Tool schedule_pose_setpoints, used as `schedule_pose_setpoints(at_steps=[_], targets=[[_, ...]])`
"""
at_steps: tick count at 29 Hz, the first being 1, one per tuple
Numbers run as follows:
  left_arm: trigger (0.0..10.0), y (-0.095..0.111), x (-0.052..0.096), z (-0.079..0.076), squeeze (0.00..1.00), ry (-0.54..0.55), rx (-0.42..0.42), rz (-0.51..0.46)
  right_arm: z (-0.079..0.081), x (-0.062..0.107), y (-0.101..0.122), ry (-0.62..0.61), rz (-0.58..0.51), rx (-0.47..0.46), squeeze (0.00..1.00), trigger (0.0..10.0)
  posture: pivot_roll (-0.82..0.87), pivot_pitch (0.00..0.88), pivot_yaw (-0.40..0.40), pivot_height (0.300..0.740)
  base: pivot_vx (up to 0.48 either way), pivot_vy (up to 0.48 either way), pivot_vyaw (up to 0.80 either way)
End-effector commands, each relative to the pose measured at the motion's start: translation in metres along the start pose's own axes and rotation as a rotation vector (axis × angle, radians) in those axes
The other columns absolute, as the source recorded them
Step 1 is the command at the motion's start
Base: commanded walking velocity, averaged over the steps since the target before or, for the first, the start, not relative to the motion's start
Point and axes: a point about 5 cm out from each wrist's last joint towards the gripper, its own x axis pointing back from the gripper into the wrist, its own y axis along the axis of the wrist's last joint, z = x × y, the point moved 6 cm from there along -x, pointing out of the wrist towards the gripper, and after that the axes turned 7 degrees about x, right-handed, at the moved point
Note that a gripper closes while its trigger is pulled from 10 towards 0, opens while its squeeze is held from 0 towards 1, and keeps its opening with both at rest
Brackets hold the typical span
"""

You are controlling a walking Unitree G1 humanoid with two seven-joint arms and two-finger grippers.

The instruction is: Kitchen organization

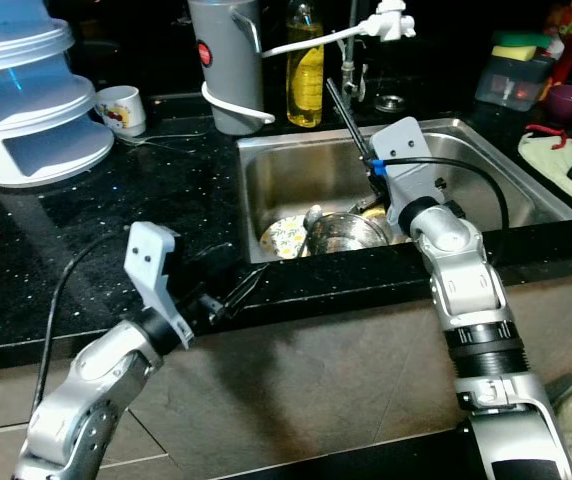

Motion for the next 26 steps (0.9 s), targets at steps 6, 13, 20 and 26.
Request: schedule_pose_setpoints(at_steps=[6, 13, 20, 26], targets=[[10.0, -0.02, 0.011, 0.03, 0.0, 0.189, -0.081, 0.066, 0.03, -0.019, 0.008, 0.017, 0.021, 0.121, 0.0, 10.0, 0.0, 0.0, -0.008, 0.74, 0.0, 0.0, 0.0], [10.0, -0.032, 0.019, 0.018, 0.0, 0.168, -0.061, 0.093, 0.063, -0.044, 0.012, 0.036, 0.055, 0.136, 0.0, 10.0, 0.02, 0.0, -0.025, 0.74, 0.0, 0.0, 0.0], [10.0, -0.032, 0.02, -0.011, 0.0, 0.049, -0.02, 0.079, 0.077, -0.057, 0.027, 0.045, 0.019, 0.162, 0.0, 10.0, 0.03, 0.0, -0.041, 0.74, 0.0, 0.0, 0.0], [10.0, -0.028, 0.022, -0.028, 0.0, -0.017, -0.021, 0.064, 0.091, -0.064, 0.033, 0.082, 0.017, 0.224, 1.0, 10.0, 0.05, 0.0, -0.056, 0.74, 0.0, 0.0, 0.0]])
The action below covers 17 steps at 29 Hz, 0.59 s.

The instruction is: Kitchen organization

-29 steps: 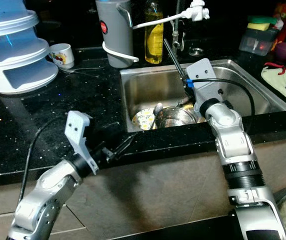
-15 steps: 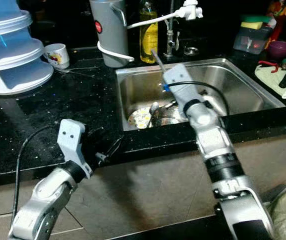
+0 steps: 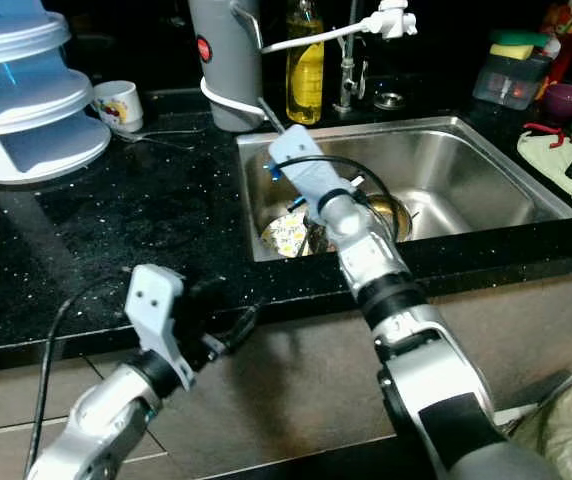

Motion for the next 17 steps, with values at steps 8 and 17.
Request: schedule_pose_setpoints(at_steps=[8, 17], targets=[[10.0, 0.009, 0.002, 0.007, 0.0, 0.024, -0.028, -0.014, -0.01, 0.0, 0.008, 0.002, -0.071, -0.059, 0.0, 10.0, 0.05, 0.0, -0.054, 0.74, 0.0, 0.0, 0.0], [10.0, 0.035, -0.003, 0.041, 0.0, 0.166, -0.138, -0.079, -0.01, 0.039, 0.039, 0.156, -0.431, -0.539, 0.0, 10.0, 0.04, 0.0, -0.044, 0.74, 0.0, 0.0, 0.0]])
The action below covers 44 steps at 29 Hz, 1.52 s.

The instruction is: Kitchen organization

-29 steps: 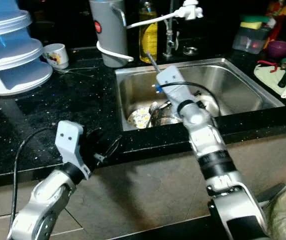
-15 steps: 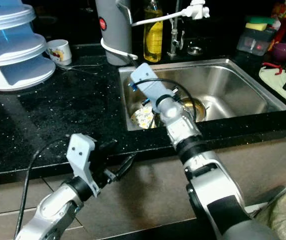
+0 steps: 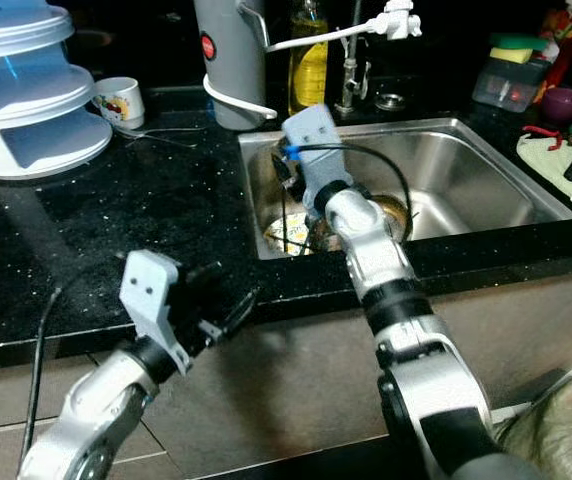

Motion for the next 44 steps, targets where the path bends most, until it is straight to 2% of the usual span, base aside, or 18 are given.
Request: schedule_pose_setpoints(at_steps=[1, 3, 7, 9, 10, 13, 20, 21, 24, 25, 26, 32, 40, 43, 44], targets=[[10.0, 0.006, 0.0, 0.022, 0.0, 0.092, -0.072, -0.013, 0.005, 0.008, 0.004, 0.027, -0.053, -0.095, 0.0, 10.0, 0.04, 0.0, -0.044, 0.74, 0.0, 0.0, 0.0], [10.0, 0.016, -0.002, 0.036, 0.0, 0.156, -0.136, -0.039, 0.009, 0.017, 0.004, 0.041, -0.083, -0.143, 0.0, 10.0, 0.03, 0.0, -0.042, 0.74, 0.0, 0.0, 0.23], [10.0, 0.032, -0.002, 0.052, 0.0, 0.235, -0.249, -0.07, 0.016, 0.027, 0.0, 0.061, -0.096, -0.163, 0.0, 10.0, 0.03, 0.0, -0.039, 0.74, 0.0, 0.0, 0.71], [10.0, 0.037, -0.002, 0.057, 0.0, 0.261, -0.264, -0.083, 0.017, 0.029, 0.0, 0.072, -0.099, -0.172, 0.0, 10.0, 0.03, 0.0, -0.04, 0.74, 0.0, 0.0, 0.79], [10.0, 0.045, 0.0, 0.067, 0.0, 0.321, -0.289, -0.102, 0.021, 0.033, -0.002, 0.093, -0.096, -0.179, 0.0, 10.0, 0.03, 0.0, -0.041, 0.74, 0.0, 0.0, 0.79], [10.0, 0.053, 0.004, 0.08, 0.0, 0.389, -0.312, -0.117, 0.025, 0.037, -0.005, 0.117, -0.085, -0.181, 0.0, 10.0, 0.03, 0.0, -0.043, 0.74, 0.0, 0.0, 0.79], [10.0, 0.055, 0.013, 0.098, 0.0, 0.477, -0.357, -0.109, 0.033, 0.043, -0.009, 0.156, -0.064, -0.188, 0.0, 10.0, 0.04, 0.0, -0.053, 0.74, 0.0, 0.0, 0.79], [10.0, 0.054, 0.019, 0.108, 0.0, 0.529, -0.383, -0.094, 0.037, 0.046, -0.011, 0.167, -0.056, -0.188, 0.0, 10.0, 0.04, 0.0, -0.054, 0.74, 0.0, 0.0, 0.79], [10.0, 0.052, 0.029, 0.121, 0.0, 0.598, -0.415, -0.066, 0.041, 0.048, -0.013, 0.184, -0.042, -0.178, 0.0, 10.0, 0.04, 0.0, -0.054, 0.74, 0.0, 0.0, 0.79], [10.0, 0.052, 0.029, 0.121, 0.0, 0.598, -0.415, -0.066, 0.041, 0.048, -0.013, 0.184, -0.042, -0.178, 0.0, 10.0, 0.04, 0.0, -0.054, 0.74, 0.0, 0.0, 0.79], [10.0, 0.051, 0.036, 0.129, 0.0, 0.634, -0.446, -0.046, 0.045, 0.049, -0.014, 0.194, -0.035, -0.17, 0.0, 10.0, 0.04, 0.0, -0.054, 0.74, 0.0, 0.0, 0.79], [10.0, 0.053, 0.044, 0.139, 0.0, 0.665, -0.478, -0.032, 0.049, 0.051, -0.017, 0.207, -0.021, -0.15, 0.0, 10.0, 0.04, 0.0, -0.055, 0.74, 0.0, 0.0, 0.79], [10.0, 0.05, 0.048, 0.152, 0.0, 0.69, -0.449, -0.023, 0.041, 0.05, -0.03, 0.145, 0.06, -0.099, 0.0, 10.0, 0.04, 0.0, -0.055, 0.74, 0.0, 0.0, 0.0], [10.0, 0.049, 0.05, 0.158, 0.0, 0.695, -0.481, -0.003, 0.039, 0.051, -0.031, 0.137, 0.063, -0.092, 0.0, 10.0, 0.03, 0.0, -0.055, 0.74, 0.0, 0.0, 0.0], [10.0, 0.047, 0.051, 0.164, 0.0, 0.696, -0.56, 0.04, 0.036, 0.052, -0.031, 0.127, 0.067, -0.09, 0.0, 10.0, 0.03, 0.0, -0.053, 0.74, 0.0, 0.0, 0.0]])
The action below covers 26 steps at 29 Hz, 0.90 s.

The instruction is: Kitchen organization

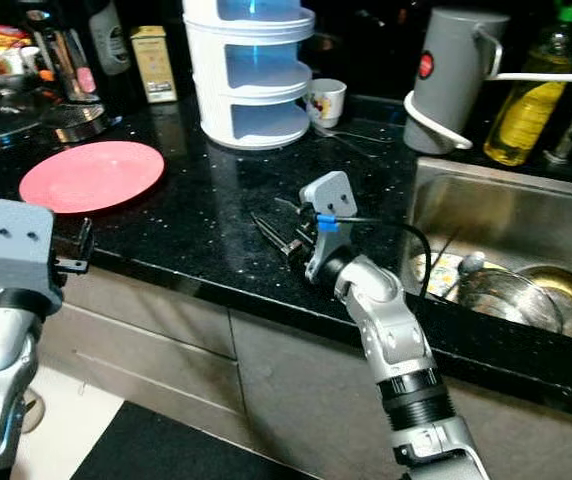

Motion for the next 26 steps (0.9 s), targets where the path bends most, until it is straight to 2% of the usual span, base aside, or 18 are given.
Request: schedule_pose_setpoints(at_steps=[1, 2, 3, 6, 7, 8, 11, 12, 14, 17, 19, 26], targets=[[10.0, -0.004, -0.003, 0.006, 0.0, -0.002, -0.08, 0.008, -0.005, 0.003, -0.005, -0.019, 0.023, -0.007, 0.0, 10.0, 0.03, 0.0, -0.053, 0.74, 0.0, 0.0, 0.0], [10.0, -0.01, -0.006, 0.012, 0.0, -0.005, -0.205, 0.015, -0.008, 0.004, -0.006, -0.031, 0.026, -0.003, 0.0, 10.0, 0.03, 0.0, -0.052, 0.74, 0.0, 0.0, 0.0], [10.0, -0.017, -0.008, 0.022, 0.0, 0.013, -0.284, 0.037, -0.012, 0.006, -0.006, -0.045, 0.03, 0.002, 0.0, 10.0, 0.03, 0.0, -0.051, 0.74, 0.0, 0.0, 0.0], [10.0, -0.027, -0.013, 0.046, 0.0, 0.066, -0.397, 0.08, -0.019, 0.009, -0.007, -0.071, 0.04, 0.014, 0.0, 10.0, 0.03, 0.0, -0.05, 0.74, 0.0, 0.0, 0.0], [10.0, -0.027, -0.015, 0.049, 0.0, 0.067, -0.433, 0.078, -0.021, 0.01, -0.007, -0.076, 0.042, 0.015, 0.0, 10.0, 0.03, 0.0, -0.05, 0.74, 0.0, 0.0, 0.0], [10.0, -0.027, -0.015, 0.049, 0.0, 0.067, -0.433, 0.078, -0.021, 0.01, -0.007, -0.076, 0.042, 0.015, 0.0, 10.0, 0.03, 0.0, -0.05, 0.74, 0.0, 0.0, 0.0], [10.0, -0.026, -0.023, 0.053, 0.0, 0.021, -0.607, 0.063, -0.027, 0.013, -0.009, -0.096, 0.054, 0.019, 0.0, 10.0, 0.03, 0.0, -0.053, 0.74, 0.0, 0.0, 0.0], [10.0, -0.026, -0.025, 0.053, 0.0, 0.011, -0.641, 0.061, -0.029, 0.014, -0.009, -0.101, 0.056, 0.02, 0.0, 10.0, 0.03, 0.0, -0.053, 0.74, 0.0, 0.0, 0.0], [10.0, -0.027, -0.029, 0.056, 0.0, -0.005, -0.699, 0.06, -0.03, 0.015, -0.009, -0.106, 0.059, 0.023, 0.0, 10.0, 0.03, 0.0, -0.053, 0.74, 0.0, 0.0, 0.0], [10.0, -0.028, -0.032, 0.056, 0.0, -0.025, -0.732, 0.061, -0.031, 0.015, -0.008, -0.108, 0.06, 0.025, 0.0, 10.0, 0.03, 0.0, -0.052, 0.74, 0.0, 0.0, 0.0], [10.0, -0.031, -0.041, 0.053, 0.0, -0.077, -0.792, 0.054, -0.033, 0.016, -0.008, -0.114, 0.063, 0.031, 0.0, 10.0, 0.02, 0.0, -0.051, 0.74, 0.0, 0.0, 0.0], [10.0, -0.032, -0.057, 0.047, 0.0, -0.147, -0.868, 0.043, -0.032, 0.019, -0.001, -0.097, 0.046, 0.049, 0.0, 10.0, 0.01, 0.0, -0.046, 0.74, 0.0, 0.0, 0.0]])
